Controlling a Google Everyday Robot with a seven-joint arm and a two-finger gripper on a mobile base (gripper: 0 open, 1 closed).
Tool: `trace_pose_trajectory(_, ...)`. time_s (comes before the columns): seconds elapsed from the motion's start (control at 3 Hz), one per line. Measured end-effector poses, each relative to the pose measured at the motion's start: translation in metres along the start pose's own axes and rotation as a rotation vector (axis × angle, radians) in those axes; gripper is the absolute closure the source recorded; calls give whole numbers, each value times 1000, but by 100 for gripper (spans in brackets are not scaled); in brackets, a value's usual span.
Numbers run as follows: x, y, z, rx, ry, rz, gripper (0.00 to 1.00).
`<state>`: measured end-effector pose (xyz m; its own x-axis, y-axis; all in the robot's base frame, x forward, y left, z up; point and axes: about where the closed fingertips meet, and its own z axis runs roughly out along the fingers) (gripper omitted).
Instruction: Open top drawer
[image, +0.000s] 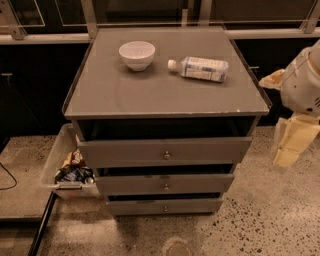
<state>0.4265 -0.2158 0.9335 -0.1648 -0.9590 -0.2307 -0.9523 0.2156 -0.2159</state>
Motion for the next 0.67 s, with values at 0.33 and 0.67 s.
trace_pose_trajectory(0.33, 14, 12, 45, -39, -63, -49, 0)
trace_pose_trajectory(0.67, 19, 18, 84, -51, -151, -138, 0)
